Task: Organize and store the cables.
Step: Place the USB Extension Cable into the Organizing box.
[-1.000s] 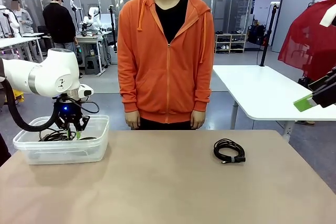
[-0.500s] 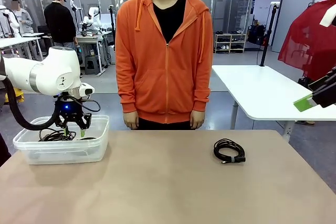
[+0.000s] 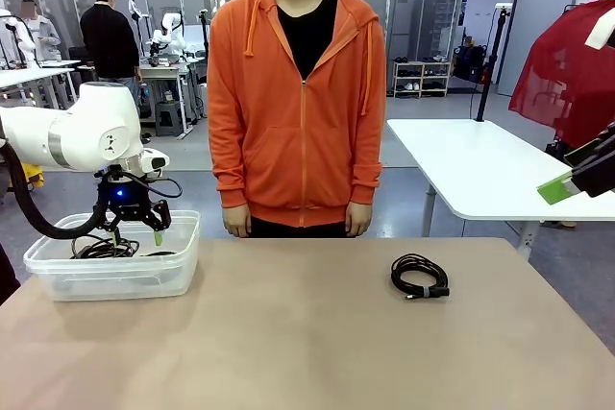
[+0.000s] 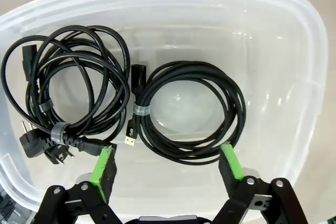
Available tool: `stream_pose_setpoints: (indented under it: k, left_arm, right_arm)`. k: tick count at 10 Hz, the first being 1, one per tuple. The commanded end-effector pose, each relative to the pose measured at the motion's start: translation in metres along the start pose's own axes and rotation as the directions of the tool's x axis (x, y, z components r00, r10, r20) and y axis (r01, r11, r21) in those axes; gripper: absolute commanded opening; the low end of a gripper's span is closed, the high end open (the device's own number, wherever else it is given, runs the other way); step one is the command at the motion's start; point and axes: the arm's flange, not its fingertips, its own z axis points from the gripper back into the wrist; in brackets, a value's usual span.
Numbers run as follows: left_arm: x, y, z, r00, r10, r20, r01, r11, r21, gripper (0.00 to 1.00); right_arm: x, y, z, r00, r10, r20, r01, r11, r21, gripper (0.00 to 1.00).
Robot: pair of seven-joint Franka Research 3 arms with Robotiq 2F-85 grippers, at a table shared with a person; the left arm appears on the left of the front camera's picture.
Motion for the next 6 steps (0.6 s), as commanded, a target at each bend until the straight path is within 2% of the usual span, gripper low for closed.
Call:
stream_pose_setpoints:
  k: [1,6]
  left_arm:
    - [0.0003,-0.0014,-0.0027,1.000,-0.004,0.004,0.004,1.000,0.027,0.95]
    - [0.0003,-0.0014,-0.0027,1.000,-0.004,0.004,0.004,1.000,0.027,0.95]
  right_arm:
    - [-0.0029,-0.0002,0.0003,1.000,-0.007,-0.015,0.007,1.000,-0.006,1.00]
    - [-0.0029,-0.0002,0.0003,1.000,-0.007,-0.015,0.007,1.000,-0.006,1.00]
